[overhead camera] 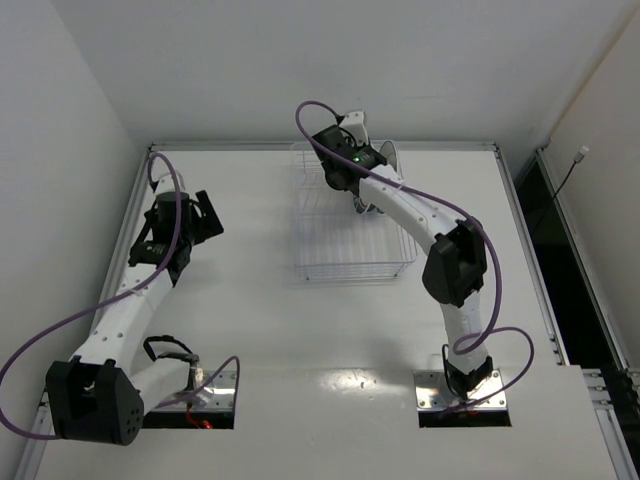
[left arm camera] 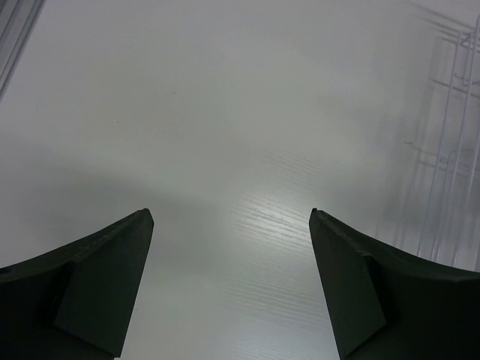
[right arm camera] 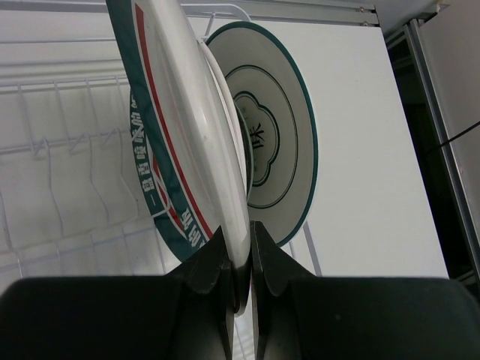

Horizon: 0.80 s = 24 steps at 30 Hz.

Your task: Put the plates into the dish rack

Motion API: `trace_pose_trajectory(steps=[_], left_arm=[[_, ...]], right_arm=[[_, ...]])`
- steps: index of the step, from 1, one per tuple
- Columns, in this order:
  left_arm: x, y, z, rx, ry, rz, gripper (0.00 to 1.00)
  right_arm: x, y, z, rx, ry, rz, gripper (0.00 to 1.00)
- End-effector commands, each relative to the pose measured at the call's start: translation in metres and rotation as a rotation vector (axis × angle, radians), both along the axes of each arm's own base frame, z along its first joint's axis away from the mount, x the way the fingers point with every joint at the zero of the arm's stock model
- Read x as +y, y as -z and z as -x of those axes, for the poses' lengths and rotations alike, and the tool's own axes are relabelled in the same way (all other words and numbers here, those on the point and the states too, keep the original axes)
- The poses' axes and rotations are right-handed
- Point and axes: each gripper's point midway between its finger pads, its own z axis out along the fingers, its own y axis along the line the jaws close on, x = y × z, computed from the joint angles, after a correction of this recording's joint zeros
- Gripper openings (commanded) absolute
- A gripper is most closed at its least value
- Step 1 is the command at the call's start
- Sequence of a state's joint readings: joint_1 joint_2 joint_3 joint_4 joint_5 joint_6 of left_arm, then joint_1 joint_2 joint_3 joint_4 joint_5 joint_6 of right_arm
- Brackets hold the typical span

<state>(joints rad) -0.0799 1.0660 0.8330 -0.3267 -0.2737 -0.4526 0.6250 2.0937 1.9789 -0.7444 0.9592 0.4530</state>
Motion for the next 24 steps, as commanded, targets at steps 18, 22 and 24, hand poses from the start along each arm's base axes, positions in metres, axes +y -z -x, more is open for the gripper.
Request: trace_pose_trajectory(steps=[18,22,24], left_arm=[[-0.004,-0.019,-0.013,-0.054,0.012,0.000,0.83],[-0.004,-0.016,-0.014,-0.044,0.012,0.000,0.83],[-0.004,-0.016,-0.014,-0.044,0.012,0.000,0.83]], right_arm=[[0.014,-0.031,0.020,-0.163,0.041,-0.089,0.00],[0.013,-0.051,0.028,-0.223,0.058,-0.078,0.00],[0.014,-0.057,0.030,-0.246,0.061,-0.075,0.00]])
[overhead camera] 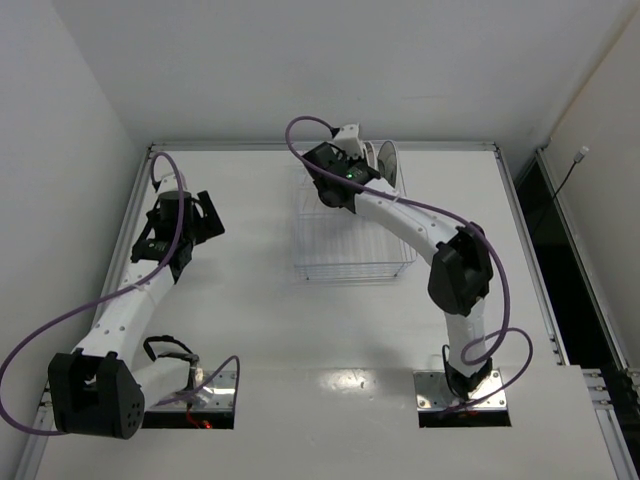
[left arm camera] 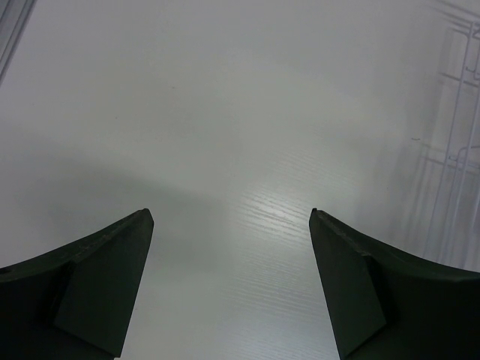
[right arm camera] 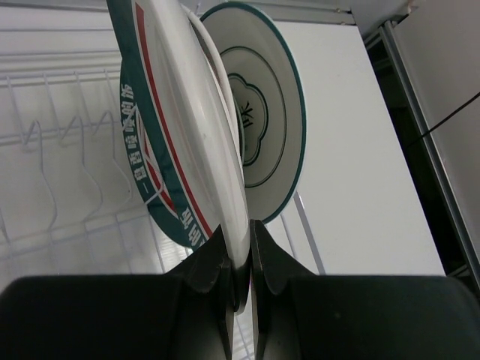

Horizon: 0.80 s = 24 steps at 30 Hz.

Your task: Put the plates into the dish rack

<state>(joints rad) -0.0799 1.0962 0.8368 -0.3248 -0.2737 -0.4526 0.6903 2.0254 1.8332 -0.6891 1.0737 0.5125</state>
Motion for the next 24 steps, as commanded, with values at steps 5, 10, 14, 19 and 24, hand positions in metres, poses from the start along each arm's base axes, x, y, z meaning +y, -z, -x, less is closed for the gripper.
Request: trace_pose_trajectory(steps=[5,10,14,19,24], left_arm=[[-0.004,-0.023,-0.011,-0.069,0.013,0.002,0.83],[-0.004,-0.023,-0.011,-0.069,0.013,0.002,0.83],[-0.004,-0.020,-0.012,-0.060,0.013,0.001,0.83],[-0.004,-0.020,-0.012,-0.060,0.013,0.001,0.83],[-0.005,-0.020,-0.012,-0.059,0.020,0.006,0.83]], right_arm=[[0.002,-0.073,0.012,-0.233,0.031,-0.110,0.00],[0.003,-0.075,0.011,-0.234,0.021,-0.103,0.00],[0.009,-0.054,0.006,-0.187,0.013,-0.076,0.00],[0.013,-0.027,-0.001,-0.134,0.001,-0.062,0.00],[0.018,0.013,-0.013,-0.035,-0.040,-0.152,0.00]])
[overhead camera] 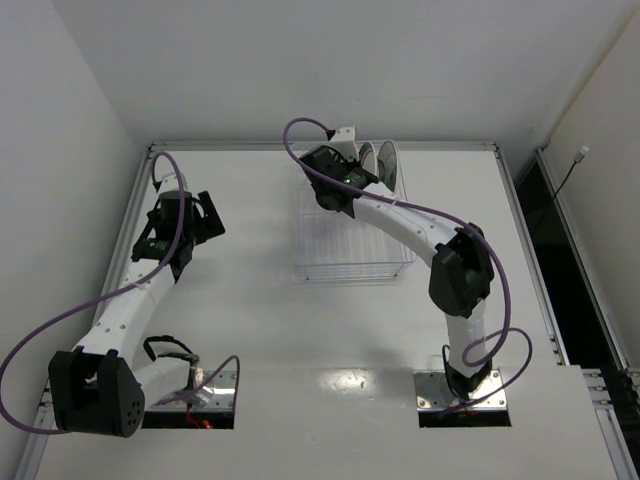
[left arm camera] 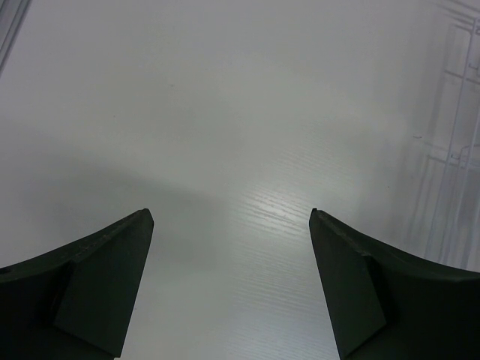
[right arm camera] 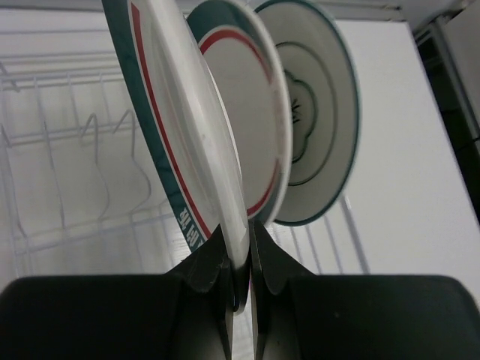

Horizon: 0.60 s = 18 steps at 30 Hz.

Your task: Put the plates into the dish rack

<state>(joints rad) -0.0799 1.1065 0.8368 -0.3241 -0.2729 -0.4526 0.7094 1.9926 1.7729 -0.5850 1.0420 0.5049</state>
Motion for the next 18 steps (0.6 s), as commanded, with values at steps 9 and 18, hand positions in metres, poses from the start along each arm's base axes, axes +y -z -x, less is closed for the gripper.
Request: trace_pose_trajectory(steps=[9,18], left_arm=[[-0.005,-0.020,-0.012,-0.060,0.020,0.006,0.83],[-0.005,-0.020,-0.012,-0.060,0.020,0.006,0.83]], right_arm=[[-0.011,0.049,-0.017,0.091,0.043,-0.164,0.00],[-0.042,-0.055,0.002,-0.136,0.101,-0.140,0.00]])
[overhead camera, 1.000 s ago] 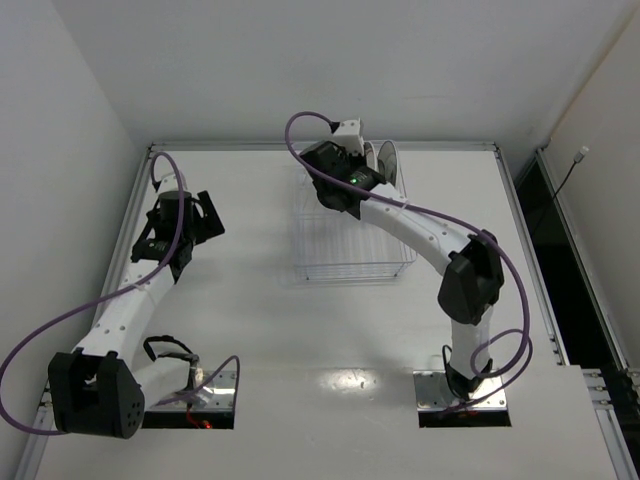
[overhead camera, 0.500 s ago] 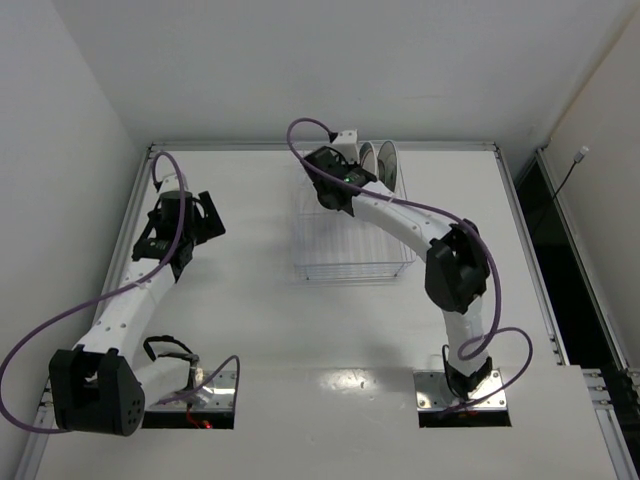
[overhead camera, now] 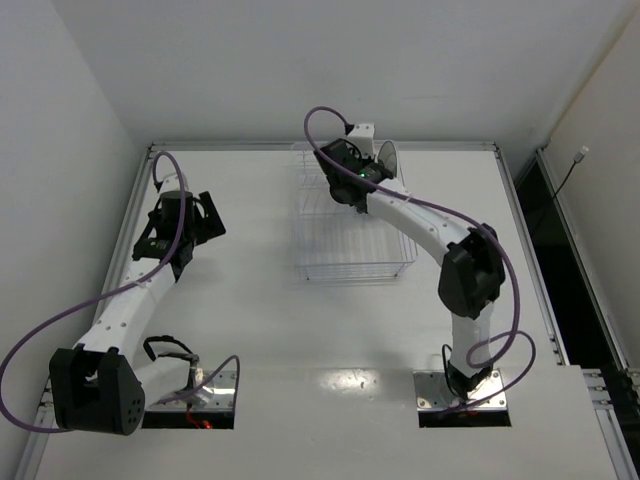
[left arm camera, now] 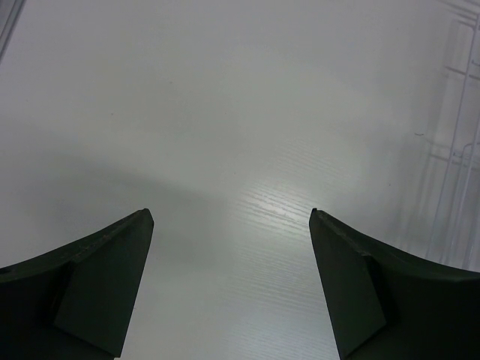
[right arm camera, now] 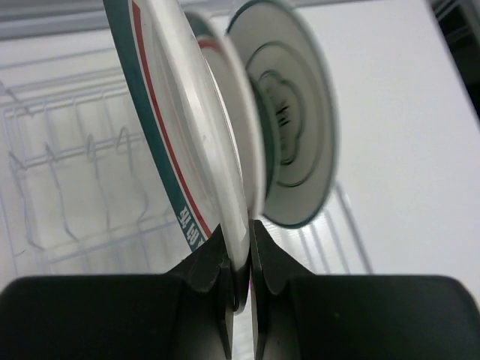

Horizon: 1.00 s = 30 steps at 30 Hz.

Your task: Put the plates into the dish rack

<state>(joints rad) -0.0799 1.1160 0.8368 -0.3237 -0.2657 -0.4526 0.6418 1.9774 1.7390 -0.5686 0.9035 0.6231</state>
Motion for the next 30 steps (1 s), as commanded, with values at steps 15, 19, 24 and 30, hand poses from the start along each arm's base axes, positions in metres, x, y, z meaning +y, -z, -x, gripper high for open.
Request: trace_pose_trajectory(steps=[15,19,24,30], left_arm=[[-0.004,-0.020,-0.012,-0.060,0.014,0.002,0.83],[-0.004,-0.020,-0.012,-0.060,0.014,0.002,0.83],[-0.004,-0.020,-0.012,-0.060,0.014,0.002,0.83],[-0.002,-0.019,-0.010,-0.051,0.006,-0.004,0.83]], right_arm=[[-0.018,-0.033,-0.003,-0.071,0.043,0.047,0.00],[-0.008,-0.014,-0.007,-0.022,0.006,0.042,0.00],[0.009,0.017,-0.015,0.061,-0.059,0.011,0.00],[0.004,-0.019,-0.017,0.024,-0.077,-0.010,0.17]])
